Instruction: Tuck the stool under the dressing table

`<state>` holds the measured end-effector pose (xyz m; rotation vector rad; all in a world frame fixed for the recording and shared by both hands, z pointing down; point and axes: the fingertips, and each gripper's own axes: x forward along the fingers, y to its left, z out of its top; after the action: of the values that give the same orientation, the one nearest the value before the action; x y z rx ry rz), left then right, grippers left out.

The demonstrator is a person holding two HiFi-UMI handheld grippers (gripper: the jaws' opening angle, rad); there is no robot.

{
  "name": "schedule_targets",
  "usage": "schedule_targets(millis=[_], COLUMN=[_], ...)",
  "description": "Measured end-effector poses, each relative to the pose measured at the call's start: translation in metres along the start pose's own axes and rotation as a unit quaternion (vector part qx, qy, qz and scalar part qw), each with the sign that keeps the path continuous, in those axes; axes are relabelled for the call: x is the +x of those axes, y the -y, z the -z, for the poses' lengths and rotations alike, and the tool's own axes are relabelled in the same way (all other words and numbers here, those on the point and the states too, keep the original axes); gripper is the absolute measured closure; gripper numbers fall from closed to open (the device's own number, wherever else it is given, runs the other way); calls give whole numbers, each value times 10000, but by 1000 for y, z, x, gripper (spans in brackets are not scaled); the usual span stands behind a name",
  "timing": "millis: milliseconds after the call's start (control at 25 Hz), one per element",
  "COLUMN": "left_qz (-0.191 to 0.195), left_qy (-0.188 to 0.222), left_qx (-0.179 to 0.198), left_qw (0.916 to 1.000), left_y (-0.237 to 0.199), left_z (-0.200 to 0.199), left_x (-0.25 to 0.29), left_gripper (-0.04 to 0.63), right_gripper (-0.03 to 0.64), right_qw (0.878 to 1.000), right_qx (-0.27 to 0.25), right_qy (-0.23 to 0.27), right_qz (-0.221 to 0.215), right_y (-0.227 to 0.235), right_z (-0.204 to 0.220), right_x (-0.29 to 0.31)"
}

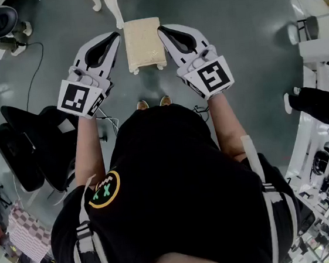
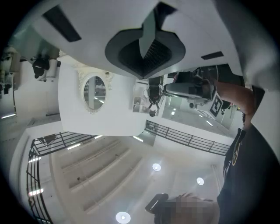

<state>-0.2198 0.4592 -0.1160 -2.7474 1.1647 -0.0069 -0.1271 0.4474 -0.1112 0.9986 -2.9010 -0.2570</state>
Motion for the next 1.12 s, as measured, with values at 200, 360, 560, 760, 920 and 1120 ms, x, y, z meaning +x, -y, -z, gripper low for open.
schedule_targets(millis=[200, 360, 560, 760, 920, 1120], left_qz=[16, 43, 72, 113, 131, 135], left_qy=[-3, -11, -28, -61, -44, -73], left_qx=[15, 7, -10, -23, -86, -104], left_qw=[10000, 10000, 10000, 9999, 9999, 9998], left_y=[0, 1, 2, 3, 3, -4], left_z=[0, 0, 3, 7, 8, 11], left_x=[1, 2, 4, 3, 5, 7], left_gripper=[571, 571, 571, 571, 568, 404], right_gripper=[597, 598, 597, 595, 595, 454], right_qw=[10000, 10000, 10000, 10000, 9999, 9998], right_qx=[-16, -28, 51, 48, 76, 192], right_qy=[-8, -47, -42, -65, -43, 8], right_qz=[17, 34, -23, 28, 70, -38], right_y=[1, 1, 0, 0, 3, 5], right_z=[0, 0, 2, 5, 6, 5], right_x=[0, -1, -2, 0, -1, 4])
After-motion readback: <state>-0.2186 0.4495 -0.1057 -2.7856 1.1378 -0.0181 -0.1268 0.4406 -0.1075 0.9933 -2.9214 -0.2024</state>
